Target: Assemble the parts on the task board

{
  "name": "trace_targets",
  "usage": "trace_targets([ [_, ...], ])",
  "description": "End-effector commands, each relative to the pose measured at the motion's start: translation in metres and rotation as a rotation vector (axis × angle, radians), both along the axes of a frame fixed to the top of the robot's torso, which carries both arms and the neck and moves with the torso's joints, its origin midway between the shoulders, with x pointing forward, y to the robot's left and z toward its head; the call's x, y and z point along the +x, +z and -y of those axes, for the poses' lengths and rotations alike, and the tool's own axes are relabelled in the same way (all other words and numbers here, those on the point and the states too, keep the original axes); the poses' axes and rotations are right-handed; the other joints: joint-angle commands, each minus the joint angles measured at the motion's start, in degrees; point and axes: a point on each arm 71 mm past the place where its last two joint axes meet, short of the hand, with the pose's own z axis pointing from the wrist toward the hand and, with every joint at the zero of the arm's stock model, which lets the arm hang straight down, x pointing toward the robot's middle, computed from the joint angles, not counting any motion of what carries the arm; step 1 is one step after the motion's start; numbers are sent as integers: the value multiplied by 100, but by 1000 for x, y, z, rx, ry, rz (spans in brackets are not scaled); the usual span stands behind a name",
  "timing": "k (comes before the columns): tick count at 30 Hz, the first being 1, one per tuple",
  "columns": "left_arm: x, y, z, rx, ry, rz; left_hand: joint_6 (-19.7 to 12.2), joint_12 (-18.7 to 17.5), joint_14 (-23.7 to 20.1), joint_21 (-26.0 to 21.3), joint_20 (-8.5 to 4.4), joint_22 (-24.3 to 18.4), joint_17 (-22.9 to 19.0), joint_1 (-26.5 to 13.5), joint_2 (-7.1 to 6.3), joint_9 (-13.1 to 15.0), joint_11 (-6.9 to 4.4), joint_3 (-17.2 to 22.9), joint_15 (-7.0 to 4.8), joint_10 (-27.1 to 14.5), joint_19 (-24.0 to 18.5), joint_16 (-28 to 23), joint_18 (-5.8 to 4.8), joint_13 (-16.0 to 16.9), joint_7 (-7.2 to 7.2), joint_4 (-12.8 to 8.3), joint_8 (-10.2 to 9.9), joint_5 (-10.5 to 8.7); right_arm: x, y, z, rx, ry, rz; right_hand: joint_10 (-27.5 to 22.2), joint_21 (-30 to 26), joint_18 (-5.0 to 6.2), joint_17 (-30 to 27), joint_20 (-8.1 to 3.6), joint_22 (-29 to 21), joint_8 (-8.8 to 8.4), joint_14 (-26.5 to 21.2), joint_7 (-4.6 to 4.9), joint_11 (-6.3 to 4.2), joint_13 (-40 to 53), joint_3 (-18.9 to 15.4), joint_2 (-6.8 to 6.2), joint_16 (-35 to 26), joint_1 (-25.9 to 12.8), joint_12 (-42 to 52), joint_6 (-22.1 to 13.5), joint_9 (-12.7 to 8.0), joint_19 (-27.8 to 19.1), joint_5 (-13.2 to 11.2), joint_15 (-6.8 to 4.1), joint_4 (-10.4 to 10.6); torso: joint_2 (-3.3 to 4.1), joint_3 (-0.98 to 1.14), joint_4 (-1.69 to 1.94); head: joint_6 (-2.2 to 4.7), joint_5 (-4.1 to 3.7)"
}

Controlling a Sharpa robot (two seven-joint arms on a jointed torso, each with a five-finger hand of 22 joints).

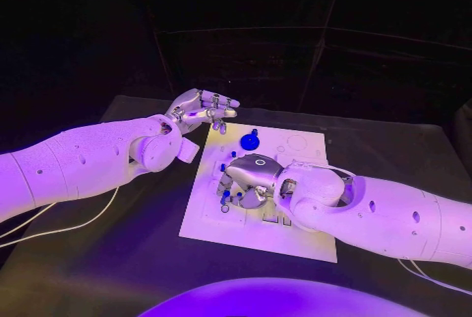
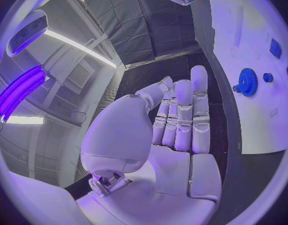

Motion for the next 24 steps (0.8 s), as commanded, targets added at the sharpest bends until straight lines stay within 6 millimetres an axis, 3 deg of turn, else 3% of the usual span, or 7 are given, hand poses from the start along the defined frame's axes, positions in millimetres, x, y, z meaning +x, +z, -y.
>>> trace_targets([
  [1,0,2,1,-12,-7,6,6,31,-42,-24,11,-6,-10,-63,9,1,-4,-22,-7,-35,-38,-34,68,8,3,6,9,28,-2,-3,0,-24,27,-20,113,40,-64,1,14,6,-21,64,44,-77,10,45,38,34,-20,-20,-16,-7,19,17,13,0,3,1,-3,-12,2],
  [24,0,2,1,-13,-11,5,6,31,-42,-24,11,-6,-10,-63,9,1,-4,-22,-7,-35,-38,-34,68,8,3,6,9,28,-4,-17,-1,-66,22,-9,115,50,-65,-5,17,17,-23,59,43,-77,12,59,39,35,-24,-30,-17,-6,15,52,14,-19,1,-6,4,-48,24],
])
